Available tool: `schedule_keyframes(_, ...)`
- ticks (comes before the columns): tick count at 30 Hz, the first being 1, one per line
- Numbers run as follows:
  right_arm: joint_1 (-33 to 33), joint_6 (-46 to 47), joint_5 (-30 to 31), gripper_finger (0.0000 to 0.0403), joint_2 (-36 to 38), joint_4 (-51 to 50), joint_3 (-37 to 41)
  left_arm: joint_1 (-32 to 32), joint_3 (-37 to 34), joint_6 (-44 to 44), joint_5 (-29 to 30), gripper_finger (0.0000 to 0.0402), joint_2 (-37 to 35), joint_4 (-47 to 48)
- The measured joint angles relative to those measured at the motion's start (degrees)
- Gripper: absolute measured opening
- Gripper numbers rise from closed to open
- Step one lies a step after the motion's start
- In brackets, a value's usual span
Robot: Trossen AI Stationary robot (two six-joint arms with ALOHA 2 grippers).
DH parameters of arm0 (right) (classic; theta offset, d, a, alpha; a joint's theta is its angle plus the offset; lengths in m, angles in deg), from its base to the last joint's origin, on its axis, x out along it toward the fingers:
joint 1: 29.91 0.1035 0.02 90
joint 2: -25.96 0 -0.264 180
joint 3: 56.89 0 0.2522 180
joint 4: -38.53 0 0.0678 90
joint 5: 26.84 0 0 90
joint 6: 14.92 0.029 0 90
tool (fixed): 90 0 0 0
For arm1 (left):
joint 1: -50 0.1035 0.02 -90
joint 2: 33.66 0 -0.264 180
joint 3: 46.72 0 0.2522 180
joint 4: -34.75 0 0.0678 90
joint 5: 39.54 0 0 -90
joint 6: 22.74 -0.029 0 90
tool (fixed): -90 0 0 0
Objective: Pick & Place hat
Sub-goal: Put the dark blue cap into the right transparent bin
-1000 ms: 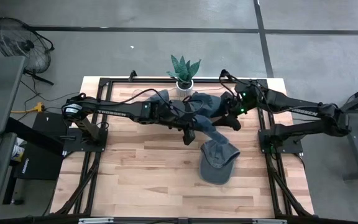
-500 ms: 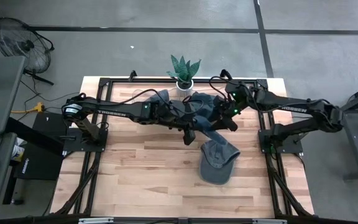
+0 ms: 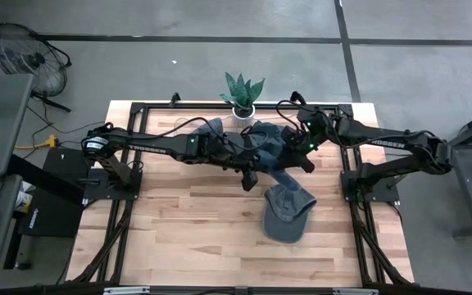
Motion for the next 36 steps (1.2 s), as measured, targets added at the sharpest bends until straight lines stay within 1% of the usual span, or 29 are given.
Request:
schedule_keyframes(2,0.0,0.05,-0.17,0.0035,0.0,0.0,0.0,0.0,0.0,0.01,0.0,0.0004,0.0,0.06)
schedule_keyframes(3,0.0,0.03,-0.32,0.0018,0.02,0.0,0.0,0.0,0.0,0.01,0.0,0.0004,0.0,0.08)
schedule_keyframes(4,0.0,0.01,-0.51,0.001,0.04,0.0,0.0,0.0,0.0,0.01,0.0,0.0004,0.0,0.08)
schedule_keyframes(8,0.02,1.35,0.59,0.0006,0.04,-0.02,0.0,0.0,0.0,0.01,0.0,0.0004,0.0,0.12)
schedule_keyframes(10,0.04,1.38,1.71,0.0004,0.07,-0.02,0.0,0.01,0.0,0.01,-0.47,0.0014,0.0,0.18)
schedule_keyframes(13,0.02,1.52,2.65,0.0003,0.07,-0.09,0.0,0.09,0.0,0.01,-1.07,0.0046,0.0,-0.28)
schedule_keyframes(16,0.02,1.67,3.1,0.0002,0.07,-0.09,0.0,0.0,0.0,-0.92,-1.48,0.0092,0.0,-0.63)
schedule_keyframes(22,0.04,2.13,4.07,0.0001,0.12,-0.12,0.0,0.02,0.0,-1.49,-6.56,0.0215,-0.14,-2.0)
schedule_keyframes(26,-0.02,2.12,5.67,0.0001,1.13,-0.55,0.0,0.0,0.04,-1.08,-7.48,0.0284,-2.89,0.8)
schedule_keyframes(28,-0.02,2.02,6.45,0.0001,2.04,-1.27,0.0,-0.02,-0.06,0.1,-7.07,0.0303,-5.57,5.24)
schedule_keyframes(30,-0.04,1.55,6.59,0.0001,3.06,-2.02,0.0,-0.02,0.08,0.54,-5.42,0.0313,-7.61,6.74)
schedule_keyframes(31,-0.04,1.27,7.11,0.0001,3.59,-2.49,0.02,-0.02,0.22,0.55,-4.15,0.0314,-8.71,7.6)
schedule_keyframes(33,-0.04,1.16,8.0,0.0,4.73,-2.75,0.02,-0.02,-0.15,0.51,-1.44,0.0314,-11.76,12.71)
schedule_keyframes(35,-0.25,0.65,9.34,0.0,5.82,-2.83,0.02,-0.02,0.26,0.49,0.16,0.0311,-13.29,12.28)
schedule_keyframes(36,-0.44,0.05,9.85,0.0,6.16,-2.97,-0.05,0.0,0.24,0.52,1.11,0.031,-14.33,13.74)
